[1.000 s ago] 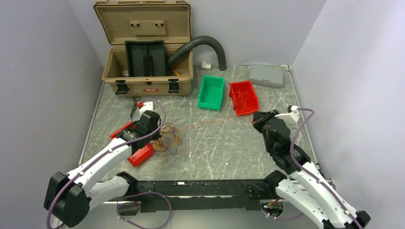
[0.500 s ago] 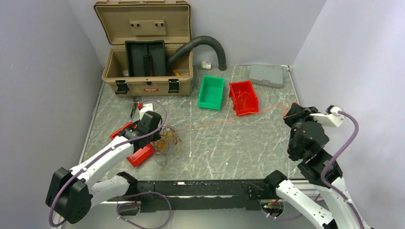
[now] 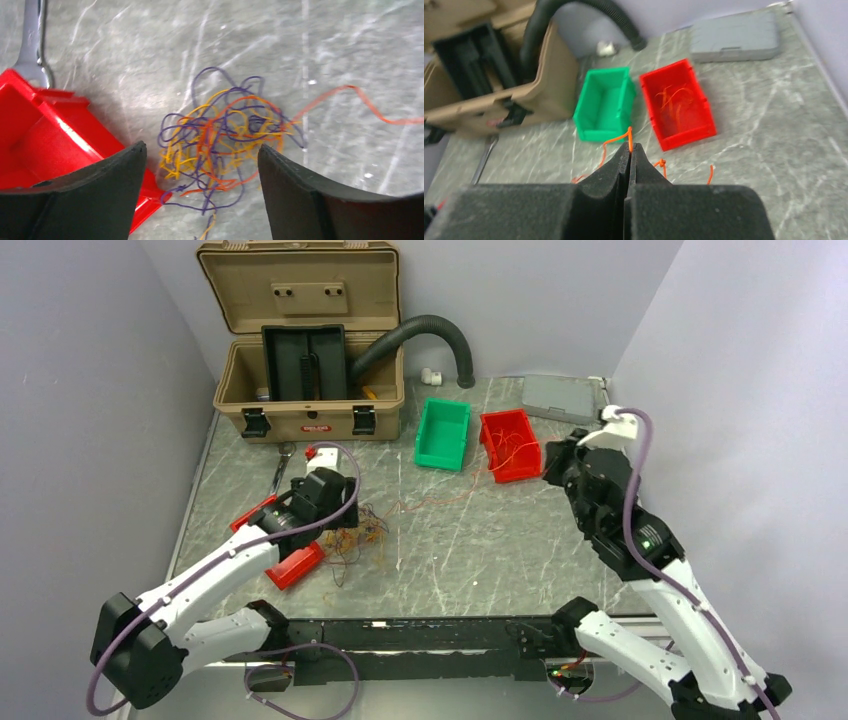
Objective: Untangle the cables
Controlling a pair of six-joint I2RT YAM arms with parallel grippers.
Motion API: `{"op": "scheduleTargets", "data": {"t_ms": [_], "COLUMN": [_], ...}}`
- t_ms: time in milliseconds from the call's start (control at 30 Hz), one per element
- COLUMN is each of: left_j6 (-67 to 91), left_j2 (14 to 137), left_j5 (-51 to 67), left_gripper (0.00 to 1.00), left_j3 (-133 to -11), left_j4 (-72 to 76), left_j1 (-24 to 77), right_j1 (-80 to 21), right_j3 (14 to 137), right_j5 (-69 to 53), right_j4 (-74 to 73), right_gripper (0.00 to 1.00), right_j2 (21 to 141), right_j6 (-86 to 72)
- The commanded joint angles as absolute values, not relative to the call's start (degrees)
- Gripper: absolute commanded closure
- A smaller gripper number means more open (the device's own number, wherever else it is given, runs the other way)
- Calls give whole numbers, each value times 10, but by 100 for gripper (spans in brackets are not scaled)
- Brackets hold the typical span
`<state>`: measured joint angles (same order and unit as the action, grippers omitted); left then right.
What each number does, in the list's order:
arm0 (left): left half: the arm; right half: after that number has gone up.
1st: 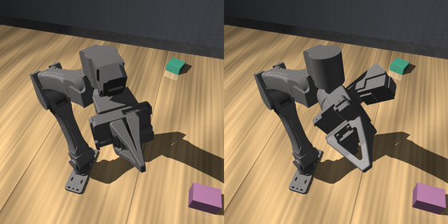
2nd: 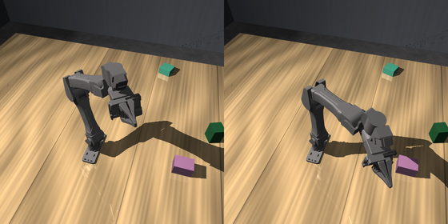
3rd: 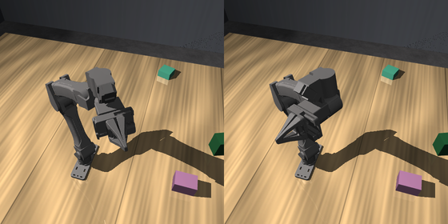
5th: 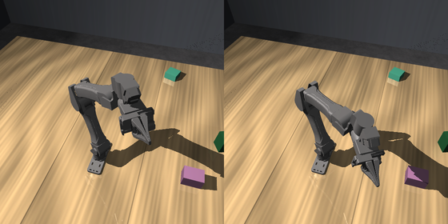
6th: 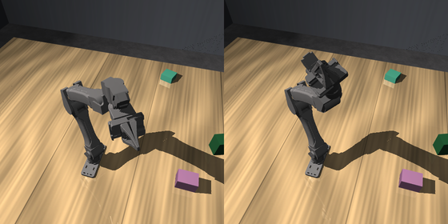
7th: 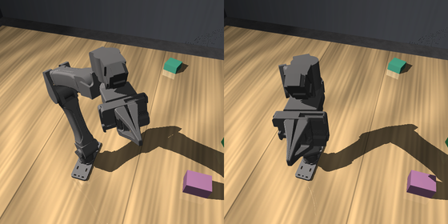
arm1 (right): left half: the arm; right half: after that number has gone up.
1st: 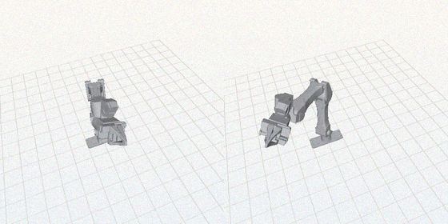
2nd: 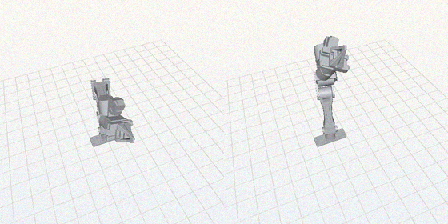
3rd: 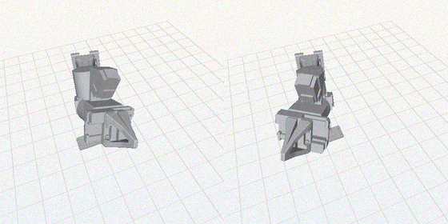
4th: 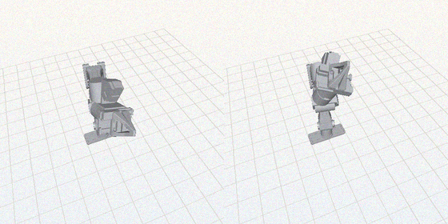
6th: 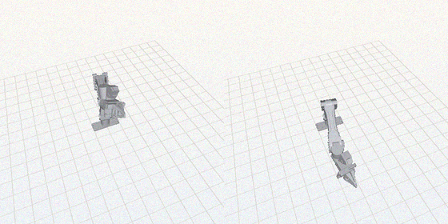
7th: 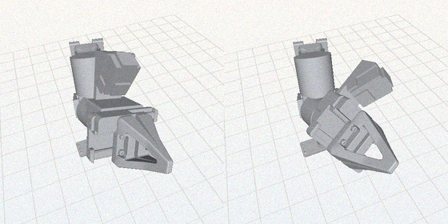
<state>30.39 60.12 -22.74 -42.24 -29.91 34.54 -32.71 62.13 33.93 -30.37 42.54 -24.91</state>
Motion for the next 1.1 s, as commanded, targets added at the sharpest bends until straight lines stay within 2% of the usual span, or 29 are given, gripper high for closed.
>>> {"op": "scheduleTargets", "data": {"t_ms": [0,100,167,367,500,667,733,867,1000,1067], "left_j6": [273,241,230,164,155,166,182,231,267,276], "left_j2": [577,573,569,577,628,724,776,859,858,840], "left_j5": [-262,-230,-192,-32,-75,-75,-76,-101,-77,-56], "left_gripper": [13,10,5,6,7,9,14,34,46,49], "left_j3": [-479,-482,-471,-426,-448,-487,-512,-535,-491,-463], "left_j4": [-289,-244,-203,-32,-23,-35,-66,-116,-85,-65], "left_j1": [398,416,423,431,430,429,428,422,389,363], "right_j1": [-328,-328,-328,-327,-327,-327,-327,-327,-328,-327], "right_j3": [670,710,740,817,859,903,921,960,985,986], "right_j5": [195,151,122,76,67,74,88,162,301,376], "right_j4": [-280,-270,-267,-256,-264,-275,-280,-308,-353,-371], "right_gripper": [100,100,100,100,100,100,100,100,100,100], "right_j2": [452,480,497,541,566,580,581,578,555,534], "right_j6": [-222,-218,-217,-220,-230,-242,-242,-235,-238,-237]}}
